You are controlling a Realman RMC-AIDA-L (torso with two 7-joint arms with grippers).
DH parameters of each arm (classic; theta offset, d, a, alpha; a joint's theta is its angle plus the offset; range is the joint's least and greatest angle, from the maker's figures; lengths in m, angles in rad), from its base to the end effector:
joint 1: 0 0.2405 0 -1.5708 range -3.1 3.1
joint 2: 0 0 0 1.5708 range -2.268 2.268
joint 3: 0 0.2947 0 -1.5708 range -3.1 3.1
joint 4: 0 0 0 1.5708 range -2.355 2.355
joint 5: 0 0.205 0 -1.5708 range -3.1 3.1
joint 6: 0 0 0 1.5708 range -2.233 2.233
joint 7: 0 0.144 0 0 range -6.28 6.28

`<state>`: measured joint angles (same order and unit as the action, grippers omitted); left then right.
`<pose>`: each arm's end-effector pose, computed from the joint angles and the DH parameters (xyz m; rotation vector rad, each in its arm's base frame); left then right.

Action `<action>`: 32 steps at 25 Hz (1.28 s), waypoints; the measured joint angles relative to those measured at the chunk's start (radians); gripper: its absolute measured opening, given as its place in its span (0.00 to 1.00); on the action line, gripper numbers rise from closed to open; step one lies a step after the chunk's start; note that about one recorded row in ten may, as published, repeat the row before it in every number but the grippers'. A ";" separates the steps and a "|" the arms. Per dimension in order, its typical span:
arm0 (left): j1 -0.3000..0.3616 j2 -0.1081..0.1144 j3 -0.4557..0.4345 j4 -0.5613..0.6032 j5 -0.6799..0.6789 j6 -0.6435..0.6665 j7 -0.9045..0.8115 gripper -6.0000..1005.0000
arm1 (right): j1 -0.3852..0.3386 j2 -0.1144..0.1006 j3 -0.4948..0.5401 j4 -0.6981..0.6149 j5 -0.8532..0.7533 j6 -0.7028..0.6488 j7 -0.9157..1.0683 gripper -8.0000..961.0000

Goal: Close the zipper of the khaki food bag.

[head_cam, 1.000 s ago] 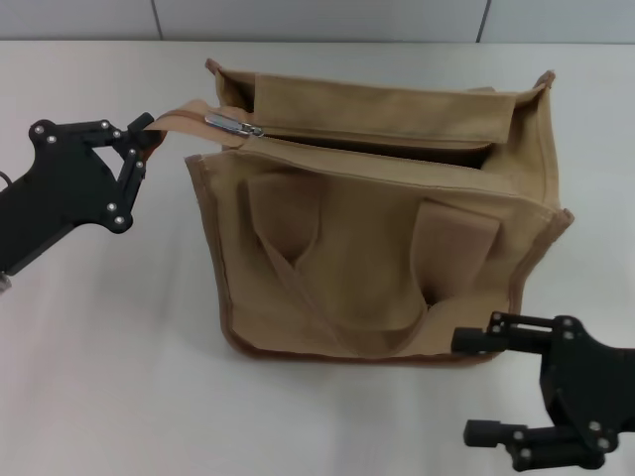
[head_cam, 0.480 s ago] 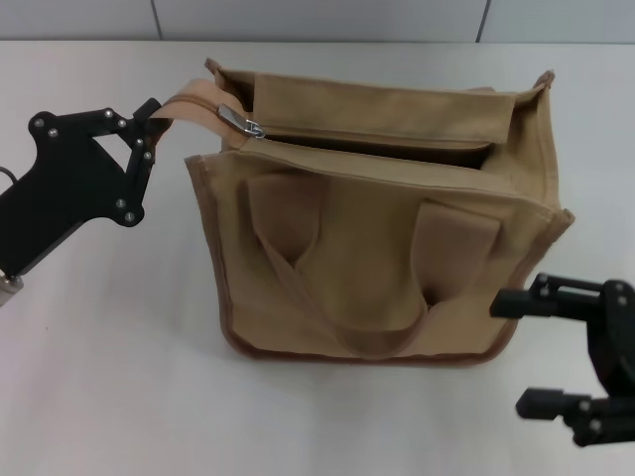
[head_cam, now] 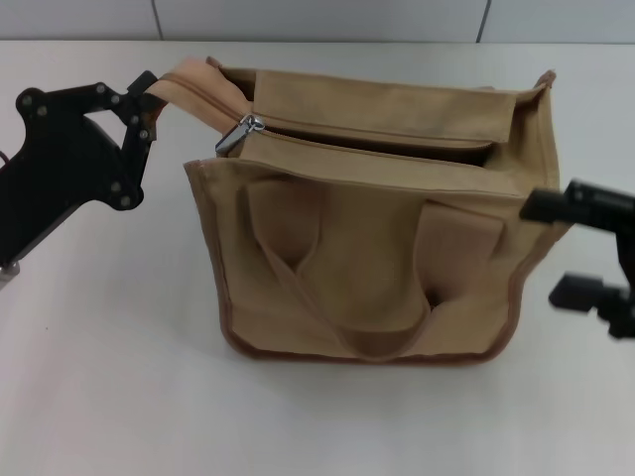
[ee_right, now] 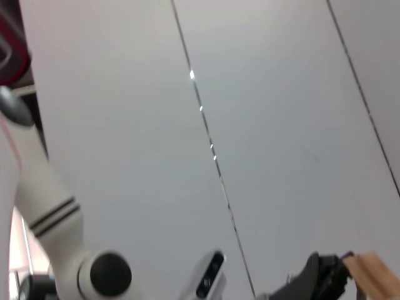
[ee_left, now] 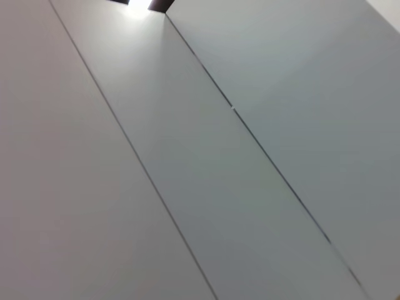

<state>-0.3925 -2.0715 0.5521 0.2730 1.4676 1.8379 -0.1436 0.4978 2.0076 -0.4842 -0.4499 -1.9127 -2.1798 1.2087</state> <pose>-0.2994 0.2846 0.0040 -1.9452 0.3924 -0.9683 0.2719 0.2692 0.0291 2.7084 -0.3503 -1.4555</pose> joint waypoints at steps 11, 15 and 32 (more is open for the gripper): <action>-0.065 -0.001 0.000 -0.002 -0.002 0.007 -0.081 0.01 | 0.174 -0.007 -0.008 -0.001 0.069 0.089 0.471 0.80; -0.067 -0.002 0.000 -0.002 -0.008 0.011 -0.082 0.01 | 0.228 0.004 -0.031 0.005 0.063 0.159 0.567 0.80; -0.064 -0.003 0.000 -0.001 -0.014 0.050 -0.094 0.01 | 0.365 0.030 -0.235 -0.011 0.064 0.347 0.839 0.80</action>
<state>-0.4570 -2.0740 0.5522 0.2715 1.4536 1.8876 -0.2378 0.8626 2.0375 -0.7190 -0.4605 -1.8491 -1.8328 2.0474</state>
